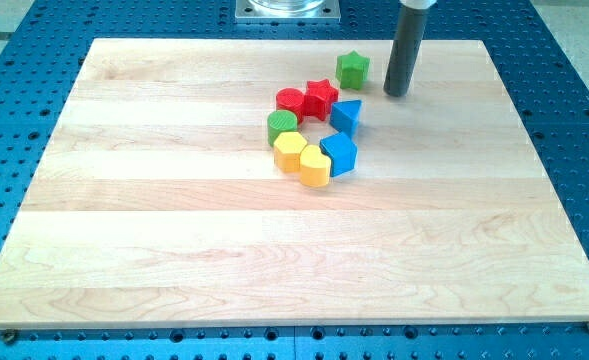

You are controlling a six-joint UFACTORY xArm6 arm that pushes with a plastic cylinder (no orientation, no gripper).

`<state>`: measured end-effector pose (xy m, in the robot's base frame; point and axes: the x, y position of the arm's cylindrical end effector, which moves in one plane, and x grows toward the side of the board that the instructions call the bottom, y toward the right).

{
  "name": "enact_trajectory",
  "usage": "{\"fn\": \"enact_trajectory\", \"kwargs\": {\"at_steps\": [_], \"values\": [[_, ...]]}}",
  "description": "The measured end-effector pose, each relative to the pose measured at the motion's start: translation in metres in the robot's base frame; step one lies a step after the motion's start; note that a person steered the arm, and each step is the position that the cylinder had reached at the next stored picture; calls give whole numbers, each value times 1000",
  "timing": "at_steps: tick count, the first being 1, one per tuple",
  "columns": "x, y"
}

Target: Move the red and green blocks to the top center of the board

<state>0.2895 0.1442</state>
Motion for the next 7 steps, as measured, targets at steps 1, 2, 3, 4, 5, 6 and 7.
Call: {"fn": "enact_trajectory", "kwargs": {"at_steps": [1,2,3,4,5,6,7], "values": [[-12,-49],[-8,-105],[23,-50],[58,-76],[95,-92],[103,-139],[103,-184]]}}
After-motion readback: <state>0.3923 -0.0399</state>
